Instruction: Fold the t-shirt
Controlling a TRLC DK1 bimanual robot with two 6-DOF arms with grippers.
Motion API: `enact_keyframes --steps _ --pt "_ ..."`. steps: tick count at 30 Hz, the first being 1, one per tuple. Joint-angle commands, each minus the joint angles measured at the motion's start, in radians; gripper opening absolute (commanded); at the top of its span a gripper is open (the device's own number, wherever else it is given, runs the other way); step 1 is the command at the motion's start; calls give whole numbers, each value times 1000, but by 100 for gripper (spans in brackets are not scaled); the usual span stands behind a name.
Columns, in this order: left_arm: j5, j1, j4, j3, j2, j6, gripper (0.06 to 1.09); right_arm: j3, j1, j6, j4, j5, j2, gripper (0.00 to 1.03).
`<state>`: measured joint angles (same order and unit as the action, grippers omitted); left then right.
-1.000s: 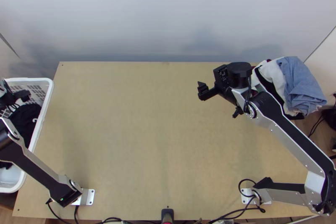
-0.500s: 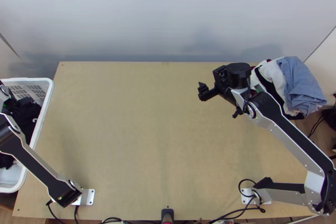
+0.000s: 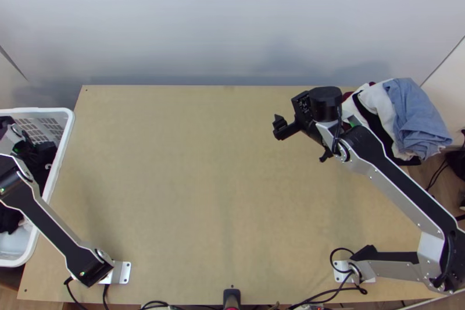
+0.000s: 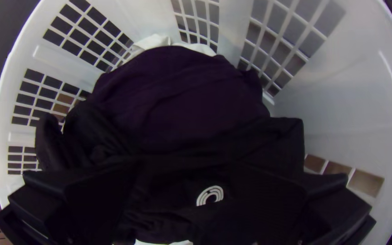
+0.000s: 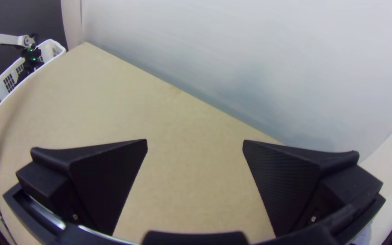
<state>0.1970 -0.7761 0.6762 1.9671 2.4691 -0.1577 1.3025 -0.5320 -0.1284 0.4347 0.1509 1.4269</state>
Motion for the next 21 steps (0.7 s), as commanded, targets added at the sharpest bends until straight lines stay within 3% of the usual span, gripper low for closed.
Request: enact_keyframes --steps 1,4,8,13,21 --pt "-16 6 -1 -4 34 9 103 4 0 -4 -2 10 12 98" --pt "-57 8 10 -10 33 18 100 1 1 -7 -2 12 13 98" --pt "-87 12 16 -24 24 17 81 -5 1 -10 -4 22 15 98" --pt "-149 3 17 -25 24 -5 9 -16 1 -10 -10 30 17 98" --pt "-146 -14 28 -10 -55 1 10 -39 1 -10 -10 32 15 98"
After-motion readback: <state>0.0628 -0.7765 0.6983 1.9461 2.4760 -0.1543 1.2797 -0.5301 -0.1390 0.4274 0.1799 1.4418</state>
